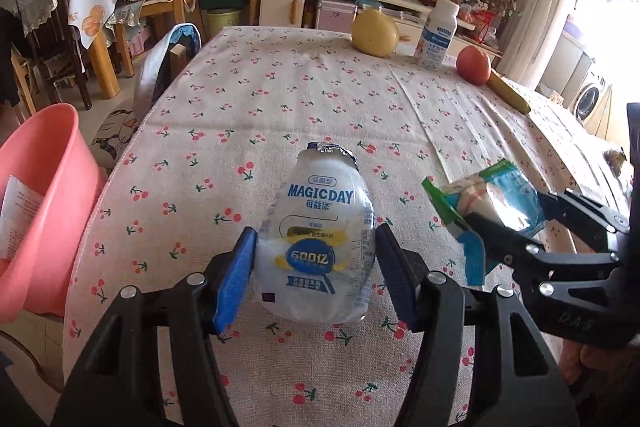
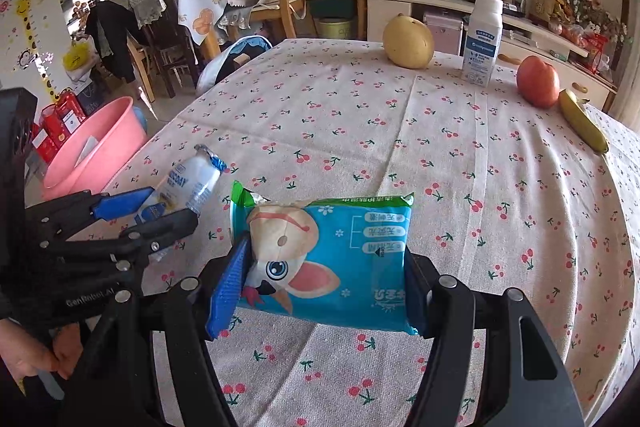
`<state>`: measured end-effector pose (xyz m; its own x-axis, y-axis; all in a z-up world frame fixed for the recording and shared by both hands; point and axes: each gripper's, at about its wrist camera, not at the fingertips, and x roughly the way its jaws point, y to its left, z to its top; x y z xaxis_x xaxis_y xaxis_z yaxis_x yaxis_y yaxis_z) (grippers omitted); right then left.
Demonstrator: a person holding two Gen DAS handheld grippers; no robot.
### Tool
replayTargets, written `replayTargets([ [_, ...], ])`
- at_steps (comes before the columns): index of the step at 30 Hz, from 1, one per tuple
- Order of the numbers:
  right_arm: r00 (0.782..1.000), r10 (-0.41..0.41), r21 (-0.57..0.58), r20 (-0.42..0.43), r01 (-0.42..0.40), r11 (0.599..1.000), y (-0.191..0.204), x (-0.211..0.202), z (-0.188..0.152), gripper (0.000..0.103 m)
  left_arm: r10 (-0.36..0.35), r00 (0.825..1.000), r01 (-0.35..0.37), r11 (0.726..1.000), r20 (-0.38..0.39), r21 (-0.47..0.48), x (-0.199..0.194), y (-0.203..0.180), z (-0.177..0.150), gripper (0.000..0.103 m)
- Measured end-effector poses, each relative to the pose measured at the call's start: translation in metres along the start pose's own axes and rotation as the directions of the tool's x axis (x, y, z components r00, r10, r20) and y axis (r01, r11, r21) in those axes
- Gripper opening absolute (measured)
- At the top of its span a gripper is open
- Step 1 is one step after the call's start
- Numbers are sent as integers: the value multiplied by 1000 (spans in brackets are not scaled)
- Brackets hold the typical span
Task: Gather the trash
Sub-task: 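Lift the MAGICDAY pouch with the left tool while the right tool lifts the wipes packet, then carry both items to the pink bucket and open both tools to drop them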
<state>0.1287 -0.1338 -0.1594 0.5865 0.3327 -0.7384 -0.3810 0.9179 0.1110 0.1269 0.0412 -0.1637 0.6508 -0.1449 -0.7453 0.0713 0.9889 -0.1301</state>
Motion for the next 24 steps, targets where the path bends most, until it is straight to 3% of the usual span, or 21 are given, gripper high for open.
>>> replayTargets([
  [7,1000,22,-20,5,-22,1000,23,-3,8,66,38,992,-23,991,119,-129,-38,42,14,62],
  [15,996,85,-82,37,-82,993,78,-8,37,67,140,966,-78,958,215,-275,-76,110,25,62],
  [20,986,155,-128,61,-146,981,125,-3,68,67,238,942,-129,906,235,-403,-94,164,24,62],
  [24,972,223,-176,67,-209,962,171,6,94,67,315,930,-175,834,191,-523,-98,208,17,62],
])
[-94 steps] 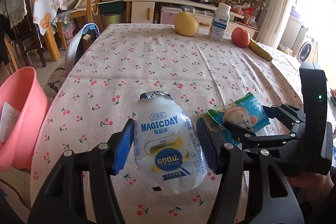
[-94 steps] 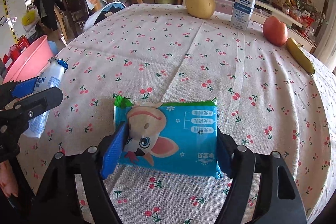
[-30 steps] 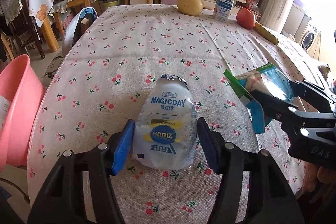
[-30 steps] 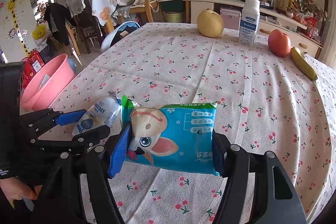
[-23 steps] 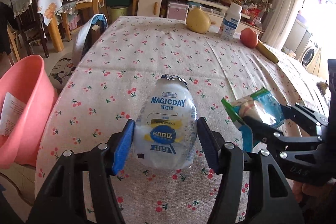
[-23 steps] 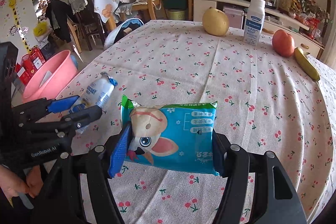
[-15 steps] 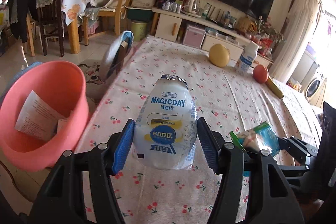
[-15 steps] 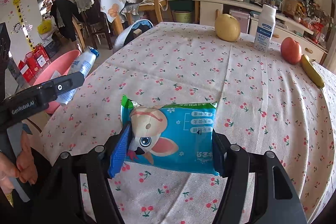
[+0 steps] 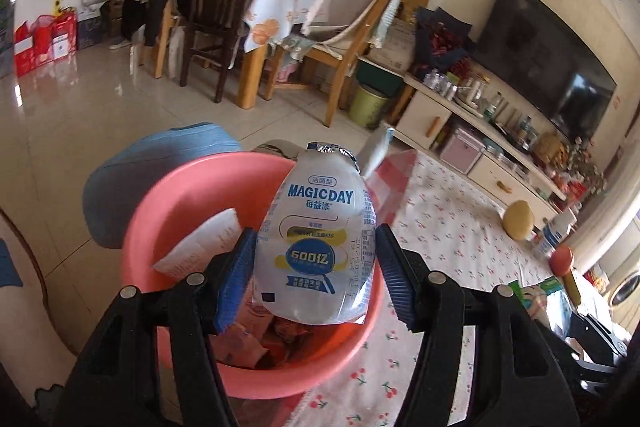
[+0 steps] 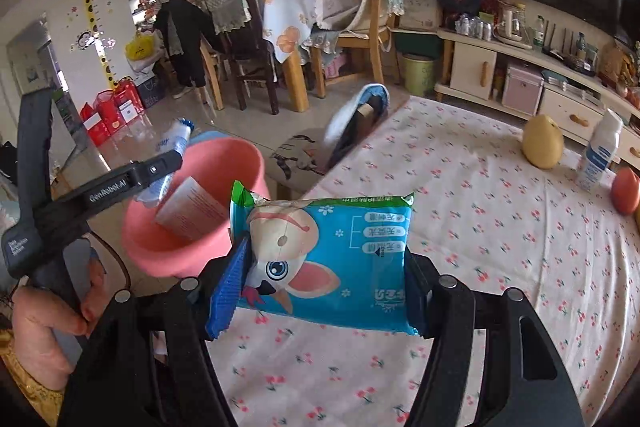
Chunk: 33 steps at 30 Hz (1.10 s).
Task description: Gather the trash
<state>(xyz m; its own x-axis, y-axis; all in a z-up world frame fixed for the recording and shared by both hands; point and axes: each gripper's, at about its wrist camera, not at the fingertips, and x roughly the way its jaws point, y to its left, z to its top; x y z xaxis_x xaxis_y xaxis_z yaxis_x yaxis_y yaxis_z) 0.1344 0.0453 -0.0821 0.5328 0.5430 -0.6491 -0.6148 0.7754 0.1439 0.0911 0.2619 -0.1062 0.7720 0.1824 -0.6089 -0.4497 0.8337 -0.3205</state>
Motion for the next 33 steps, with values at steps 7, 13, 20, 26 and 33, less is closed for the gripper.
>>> replayTargets([
  [7,997,79,-78,-3,-79,994,62,44,41,67,56,996,-62,994,-64,-95,17,39,6,62],
  [13,994,101,-75,-31,-103,992,84,81,56,68,70,987,-89,988,-141,-128,36,54,5,61],
  [20,987,146,58,-62,-143,988,63,98,59,71,82,982,-107,985,-172,-136,43,62,2,63],
  [26,989,150,127,10,-150,981,42,72,57,82,75,981,-96,989,-177,-115,44,55,-2,78],
  [33,997,59,109,54,-65,992,27,34,47,90,71,989,-86,989,-128,-118,37,47,-3,83],
])
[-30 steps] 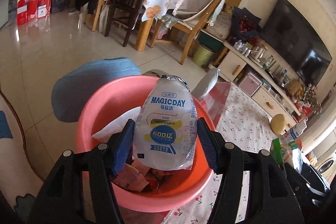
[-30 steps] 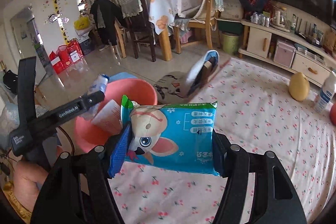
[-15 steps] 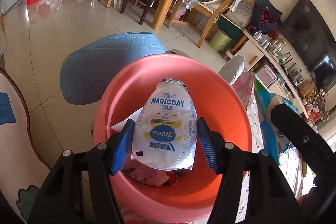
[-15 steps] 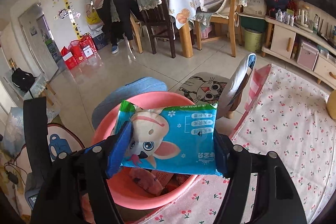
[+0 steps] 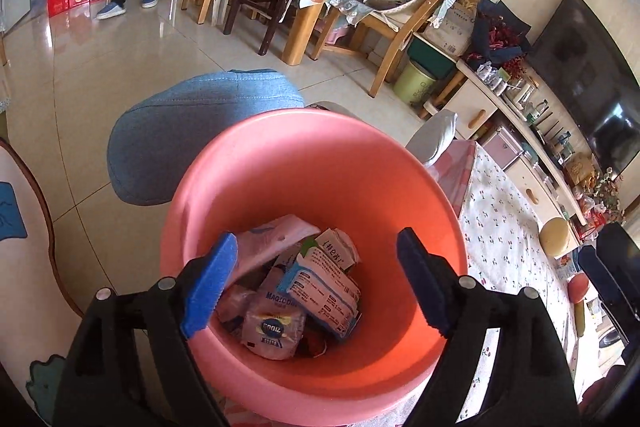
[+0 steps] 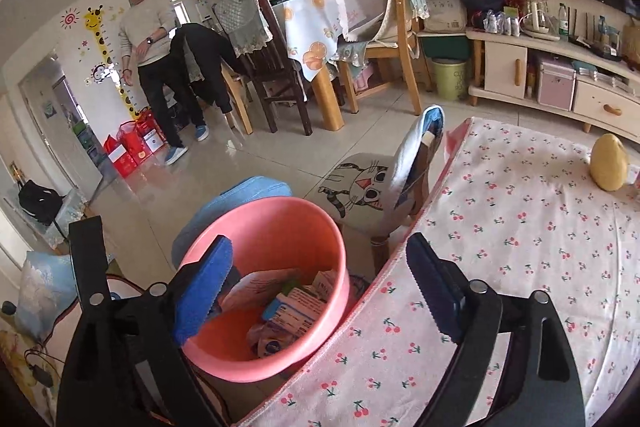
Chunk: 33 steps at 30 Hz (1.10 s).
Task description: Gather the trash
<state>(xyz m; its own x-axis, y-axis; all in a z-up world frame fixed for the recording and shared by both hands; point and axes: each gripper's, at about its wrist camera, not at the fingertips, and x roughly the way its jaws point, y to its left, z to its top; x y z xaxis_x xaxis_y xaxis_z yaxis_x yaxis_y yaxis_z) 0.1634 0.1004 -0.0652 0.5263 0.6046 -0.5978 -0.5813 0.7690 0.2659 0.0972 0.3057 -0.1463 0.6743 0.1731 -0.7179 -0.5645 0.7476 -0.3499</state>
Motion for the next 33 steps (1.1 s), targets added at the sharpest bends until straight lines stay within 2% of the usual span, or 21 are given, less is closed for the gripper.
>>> replayTargets([
  [6,998,-67,-1,20,67,998,-22,-29,-19,90,-36,995,31,998,98,50,-17,-21,-4,91],
  [10,994,-104,5,39,104,995,-37,-51,-33,90,-64,987,47,992,150,119,-32,-40,-7,98],
  [15,986,-152,-4,65,153,988,-51,-79,-50,91,-84,973,37,976,216,214,-48,-67,-21,99],
  [20,976,-194,-27,101,197,980,-64,-108,-62,91,-112,961,33,955,252,296,-61,-93,-38,99],
  [27,943,-274,-68,187,290,955,-80,-146,-85,92,-199,938,72,912,283,403,-83,-129,-69,99],
  [33,921,-317,-62,226,338,939,-105,-170,-100,92,-204,939,53,881,278,470,-91,-161,-94,99],
])
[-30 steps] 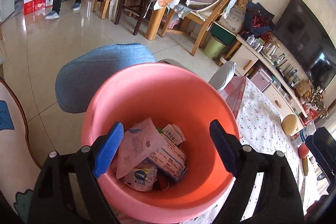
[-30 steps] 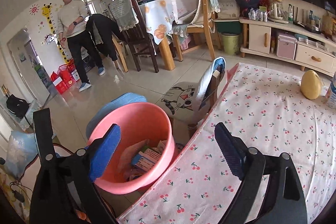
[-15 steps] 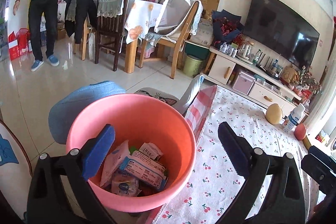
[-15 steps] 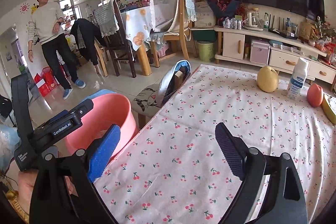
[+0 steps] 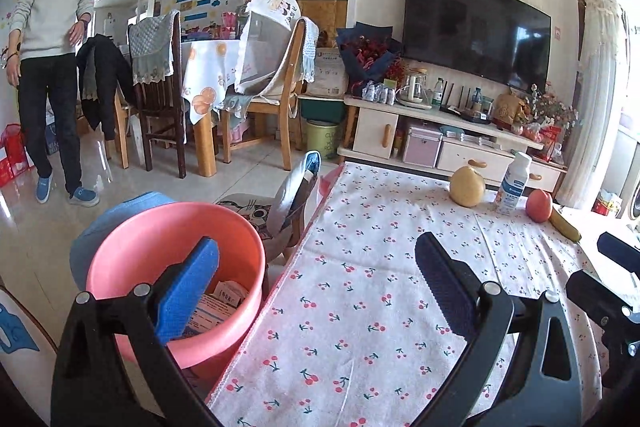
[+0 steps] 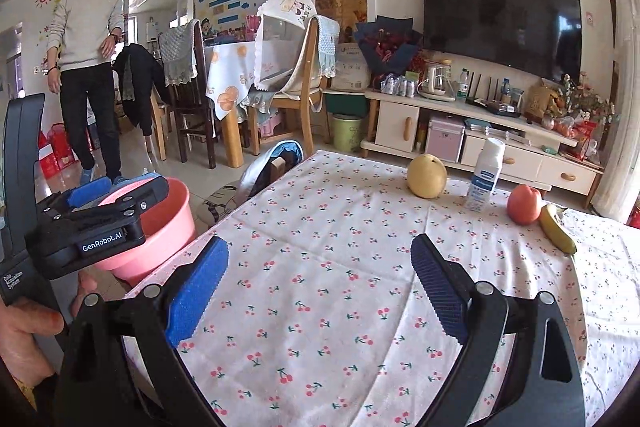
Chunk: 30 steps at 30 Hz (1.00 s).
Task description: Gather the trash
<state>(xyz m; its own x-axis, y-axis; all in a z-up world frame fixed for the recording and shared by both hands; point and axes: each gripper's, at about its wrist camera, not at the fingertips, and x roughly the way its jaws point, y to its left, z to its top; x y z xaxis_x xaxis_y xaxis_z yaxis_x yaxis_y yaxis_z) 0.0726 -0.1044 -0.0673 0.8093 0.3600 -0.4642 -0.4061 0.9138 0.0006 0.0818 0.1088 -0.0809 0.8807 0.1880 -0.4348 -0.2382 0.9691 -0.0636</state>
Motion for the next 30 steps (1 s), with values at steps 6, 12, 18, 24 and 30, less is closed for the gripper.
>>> replayTargets([
  [6,996,-84,-26,32,85,996,-32,-18,-10,92,6,1000,-6,998,4,57,-13,-42,1,99],
  [12,987,-150,7,65,150,989,-70,-39,-17,92,-36,999,34,993,11,110,-30,-94,-1,99],
  [18,975,-202,55,98,197,979,-103,-58,-20,93,-71,997,72,983,-9,171,-43,-142,-5,99],
  [24,963,-245,129,115,230,965,-134,-74,-24,94,-72,997,71,977,-4,203,-54,-178,-9,99],
  [30,953,-272,175,130,248,953,-155,-89,-28,94,-77,997,75,971,-3,228,-59,-203,-14,99],
])
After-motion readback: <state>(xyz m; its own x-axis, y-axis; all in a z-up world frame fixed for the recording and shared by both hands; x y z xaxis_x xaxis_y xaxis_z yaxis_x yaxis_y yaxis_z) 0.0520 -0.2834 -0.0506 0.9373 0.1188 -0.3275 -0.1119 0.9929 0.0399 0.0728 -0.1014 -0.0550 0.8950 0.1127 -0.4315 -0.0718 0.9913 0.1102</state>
